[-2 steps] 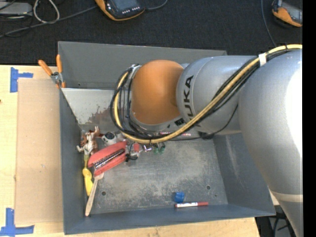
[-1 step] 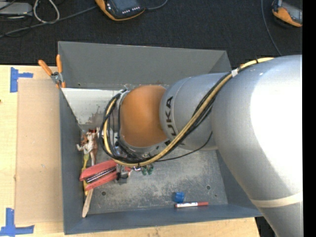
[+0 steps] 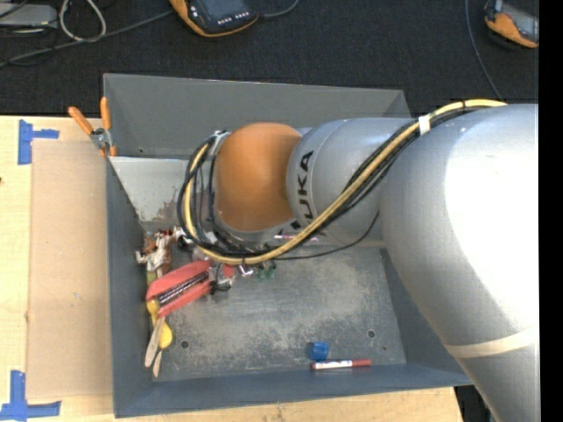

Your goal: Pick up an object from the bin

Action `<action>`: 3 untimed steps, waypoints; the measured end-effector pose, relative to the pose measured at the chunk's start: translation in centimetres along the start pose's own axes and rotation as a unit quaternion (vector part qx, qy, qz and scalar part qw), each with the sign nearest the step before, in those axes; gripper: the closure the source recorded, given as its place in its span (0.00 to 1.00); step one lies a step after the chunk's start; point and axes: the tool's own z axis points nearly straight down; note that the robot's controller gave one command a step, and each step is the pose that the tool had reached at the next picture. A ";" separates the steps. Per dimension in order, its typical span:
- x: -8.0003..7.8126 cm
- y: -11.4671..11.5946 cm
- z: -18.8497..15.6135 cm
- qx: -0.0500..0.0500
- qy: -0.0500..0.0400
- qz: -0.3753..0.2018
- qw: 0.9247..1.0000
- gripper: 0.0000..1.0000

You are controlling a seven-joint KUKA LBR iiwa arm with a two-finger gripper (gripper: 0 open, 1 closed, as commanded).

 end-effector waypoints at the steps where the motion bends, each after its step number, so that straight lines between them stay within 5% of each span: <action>1: 2.2 1.3 -6.7 0.001 0.006 0.018 1.000 1.00; 2: -0.1 -0.1 -5.2 0.002 -0.003 -0.021 1.000 1.00; 3: -1.2 -2.7 0.2 -0.003 0.004 -0.031 1.000 1.00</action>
Offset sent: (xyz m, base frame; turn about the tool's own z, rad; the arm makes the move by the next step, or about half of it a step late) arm 0.0216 -0.0097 -0.0007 -0.1194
